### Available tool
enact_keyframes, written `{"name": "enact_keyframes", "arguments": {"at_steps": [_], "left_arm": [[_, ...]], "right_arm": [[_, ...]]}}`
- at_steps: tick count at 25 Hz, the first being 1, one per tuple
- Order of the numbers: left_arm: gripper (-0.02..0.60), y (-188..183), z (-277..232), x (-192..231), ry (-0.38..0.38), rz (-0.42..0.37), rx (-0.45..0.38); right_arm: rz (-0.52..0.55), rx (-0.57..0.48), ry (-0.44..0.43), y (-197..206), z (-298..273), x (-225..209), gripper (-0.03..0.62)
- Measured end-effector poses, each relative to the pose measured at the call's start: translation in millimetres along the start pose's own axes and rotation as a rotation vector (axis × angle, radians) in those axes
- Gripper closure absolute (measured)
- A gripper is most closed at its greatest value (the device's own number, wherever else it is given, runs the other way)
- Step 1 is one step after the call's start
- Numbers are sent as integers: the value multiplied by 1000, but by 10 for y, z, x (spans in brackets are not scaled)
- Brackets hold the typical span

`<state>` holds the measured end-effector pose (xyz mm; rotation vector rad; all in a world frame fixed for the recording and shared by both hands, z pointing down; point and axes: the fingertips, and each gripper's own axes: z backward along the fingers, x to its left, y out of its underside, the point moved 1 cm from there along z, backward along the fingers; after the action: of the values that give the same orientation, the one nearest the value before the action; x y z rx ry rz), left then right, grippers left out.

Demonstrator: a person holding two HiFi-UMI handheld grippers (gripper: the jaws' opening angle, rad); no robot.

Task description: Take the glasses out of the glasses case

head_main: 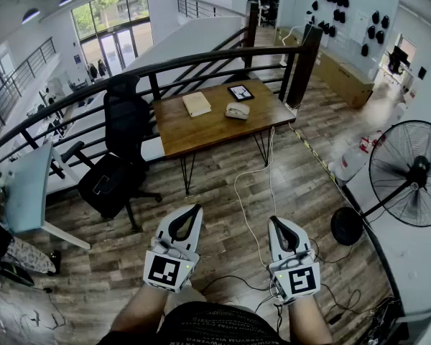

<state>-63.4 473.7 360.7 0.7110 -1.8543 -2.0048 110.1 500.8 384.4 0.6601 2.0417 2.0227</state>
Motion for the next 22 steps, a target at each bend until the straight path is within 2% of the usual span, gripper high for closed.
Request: {"name": "enact_keyframes", "arguments": {"at_steps": [7, 12, 16, 19, 22], "left_arm": [[555, 62, 60, 23, -8, -7, 29], [555, 204, -109, 230, -5, 1, 46], [555, 339, -317, 436, 18, 27, 56], [555, 386, -495, 667, 44, 33, 52], [555, 419, -645, 911, 68, 44, 45]], "right_arm": [[-45, -89, 23, 0, -6, -52, 580], [-43, -27, 44, 96, -195, -122, 580], [-73, -71, 82, 141, -471, -184, 579], [-78, -45, 90, 155, -761, -148, 575], [-82, -12, 98, 144, -1012, -112, 515]]}}
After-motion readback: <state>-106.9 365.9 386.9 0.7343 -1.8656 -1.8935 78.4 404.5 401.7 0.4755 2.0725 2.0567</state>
